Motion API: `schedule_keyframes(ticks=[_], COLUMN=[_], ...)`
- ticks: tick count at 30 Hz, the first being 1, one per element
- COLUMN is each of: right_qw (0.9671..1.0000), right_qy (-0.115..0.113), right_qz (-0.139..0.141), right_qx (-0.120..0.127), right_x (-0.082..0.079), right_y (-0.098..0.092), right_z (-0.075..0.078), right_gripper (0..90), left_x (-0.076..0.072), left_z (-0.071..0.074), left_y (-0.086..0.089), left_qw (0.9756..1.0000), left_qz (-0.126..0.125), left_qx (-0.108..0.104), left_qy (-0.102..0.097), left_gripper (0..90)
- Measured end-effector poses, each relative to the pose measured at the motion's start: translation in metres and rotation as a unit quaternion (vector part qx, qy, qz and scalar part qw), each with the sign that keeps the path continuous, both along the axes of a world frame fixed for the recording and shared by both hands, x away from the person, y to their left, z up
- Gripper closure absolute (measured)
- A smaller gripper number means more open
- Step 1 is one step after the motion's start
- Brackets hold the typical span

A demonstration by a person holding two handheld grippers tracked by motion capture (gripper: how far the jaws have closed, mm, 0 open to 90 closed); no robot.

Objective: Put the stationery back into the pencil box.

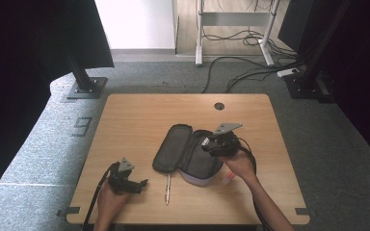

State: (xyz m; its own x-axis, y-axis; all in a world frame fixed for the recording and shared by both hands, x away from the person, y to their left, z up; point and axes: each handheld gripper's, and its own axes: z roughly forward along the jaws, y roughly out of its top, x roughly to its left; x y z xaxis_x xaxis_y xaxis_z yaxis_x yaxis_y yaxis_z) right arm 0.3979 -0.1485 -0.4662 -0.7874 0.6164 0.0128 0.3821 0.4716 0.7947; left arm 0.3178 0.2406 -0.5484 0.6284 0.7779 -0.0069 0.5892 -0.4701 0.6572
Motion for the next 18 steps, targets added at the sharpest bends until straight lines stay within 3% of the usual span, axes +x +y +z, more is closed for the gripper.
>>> schedule_keyframes(ticks=[18], right_qw=[0.9995], right_qy=[0.026], right_qz=[0.003], right_qx=[-0.021], right_x=[0.006], right_y=[0.009], right_z=[-0.036], right_gripper=[47.1], left_x=[0.000], left_z=[0.000], left_y=[0.000], left_qw=[1.0000], left_qz=[0.000], left_qx=[0.000], left_qy=[0.000], left_gripper=[0.0])
